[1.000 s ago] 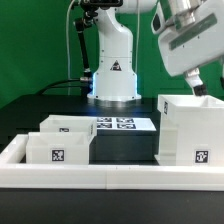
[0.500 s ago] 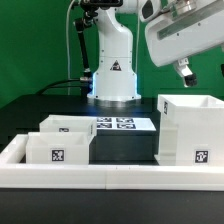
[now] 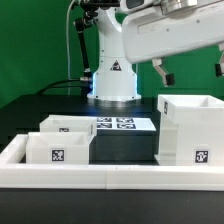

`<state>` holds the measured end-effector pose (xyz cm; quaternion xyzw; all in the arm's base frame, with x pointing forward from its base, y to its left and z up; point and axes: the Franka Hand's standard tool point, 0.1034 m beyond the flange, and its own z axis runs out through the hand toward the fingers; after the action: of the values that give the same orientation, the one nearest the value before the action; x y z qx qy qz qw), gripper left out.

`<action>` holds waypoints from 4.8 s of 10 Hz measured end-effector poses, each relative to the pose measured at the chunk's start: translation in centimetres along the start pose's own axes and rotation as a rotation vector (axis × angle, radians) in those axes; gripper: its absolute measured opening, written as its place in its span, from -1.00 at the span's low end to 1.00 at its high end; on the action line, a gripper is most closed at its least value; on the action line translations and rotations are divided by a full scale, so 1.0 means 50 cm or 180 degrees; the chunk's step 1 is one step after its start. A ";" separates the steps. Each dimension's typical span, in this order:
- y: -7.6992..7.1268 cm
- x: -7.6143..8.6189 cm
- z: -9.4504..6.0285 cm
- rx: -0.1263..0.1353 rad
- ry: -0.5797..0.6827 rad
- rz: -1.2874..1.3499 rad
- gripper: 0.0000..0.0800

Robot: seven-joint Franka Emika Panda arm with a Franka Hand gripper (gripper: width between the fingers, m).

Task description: Assemble drawer

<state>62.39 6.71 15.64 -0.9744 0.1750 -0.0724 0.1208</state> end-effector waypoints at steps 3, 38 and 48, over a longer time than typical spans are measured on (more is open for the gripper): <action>0.006 0.002 0.000 -0.0013 0.0001 -0.0655 0.62; 0.434 -0.082 0.186 -0.0596 -0.0536 -0.1673 0.41; 0.417 -0.081 0.187 -0.0593 -0.0536 -0.1740 -0.90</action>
Offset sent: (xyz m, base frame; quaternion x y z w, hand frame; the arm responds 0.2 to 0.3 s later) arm -0.0086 -0.0445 -0.0066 -0.0720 0.0095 -0.2974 0.9520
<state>53.60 -8.82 0.83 -0.9949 -0.0986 -0.0048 0.0210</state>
